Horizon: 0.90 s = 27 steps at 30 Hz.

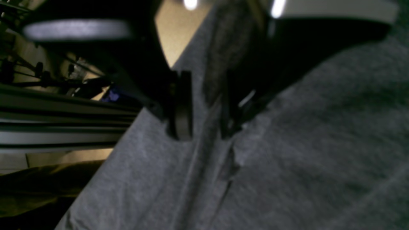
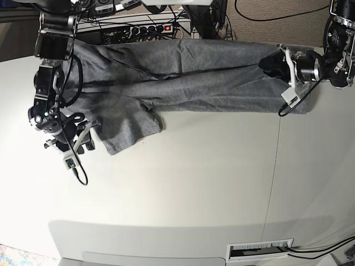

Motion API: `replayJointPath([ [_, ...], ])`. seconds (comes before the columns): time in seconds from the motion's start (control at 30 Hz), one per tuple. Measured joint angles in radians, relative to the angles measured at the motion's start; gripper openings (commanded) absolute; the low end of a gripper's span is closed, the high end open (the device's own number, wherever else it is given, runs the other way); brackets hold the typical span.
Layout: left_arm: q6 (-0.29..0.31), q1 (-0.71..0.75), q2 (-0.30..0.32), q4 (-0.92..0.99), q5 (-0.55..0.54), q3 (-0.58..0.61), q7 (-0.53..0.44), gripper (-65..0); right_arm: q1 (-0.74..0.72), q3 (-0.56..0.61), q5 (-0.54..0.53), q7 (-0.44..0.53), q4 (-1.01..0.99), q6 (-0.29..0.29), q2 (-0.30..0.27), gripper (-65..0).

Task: Fold the T-shirt properly
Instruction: 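Grasp the strip's sleeve end with the right gripper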

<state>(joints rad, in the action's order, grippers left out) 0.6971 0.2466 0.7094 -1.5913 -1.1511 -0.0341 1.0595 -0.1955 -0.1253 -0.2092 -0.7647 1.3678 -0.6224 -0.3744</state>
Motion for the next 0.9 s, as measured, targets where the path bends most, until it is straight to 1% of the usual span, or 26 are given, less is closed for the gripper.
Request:
replayJointPath([
  [0.13, 0.000, 0.000, 0.000, 0.000, 0.007, 0.000, -0.011, -48.2, -0.034, 0.000, 0.001, 0.002, -0.085, 0.000, 0.010, -43.0],
  [0.27, 0.000, 0.000, 0.000, 0.000, 0.010, 0.000, -0.019, -48.2, -0.031, 0.000, 0.003, -0.003, -0.132, 0.000, 0.023, -43.0],
  [0.37, 0.000, 0.000, 0.000, 0.000, 0.011, 0.000, -0.022, -48.2, -0.032, 0.000, 0.002, -0.006, -0.136, 0.000, 0.032, -43.0],
  [0.6, 0.000, 0.000, 0.000, 0.000, 0.011, 0.000, -0.022, -48.2, -0.032, 0.000, -0.001, -0.006, -0.136, 0.000, 0.031, -43.0],
  [0.73, 0.000, 0.000, 0.000, 0.000, 0.011, 0.000, -0.022, -48.2, -0.038, 0.000, -0.103, -0.020, -0.135, 0.000, 0.031, -43.0],
  [0.9, 0.000, 0.000, 0.000, 0.000, 0.011, 0.000, -0.022, -48.2, -0.085, 0.000, -0.235, -0.117, -0.130, 0.000, 0.031, -43.0],
])
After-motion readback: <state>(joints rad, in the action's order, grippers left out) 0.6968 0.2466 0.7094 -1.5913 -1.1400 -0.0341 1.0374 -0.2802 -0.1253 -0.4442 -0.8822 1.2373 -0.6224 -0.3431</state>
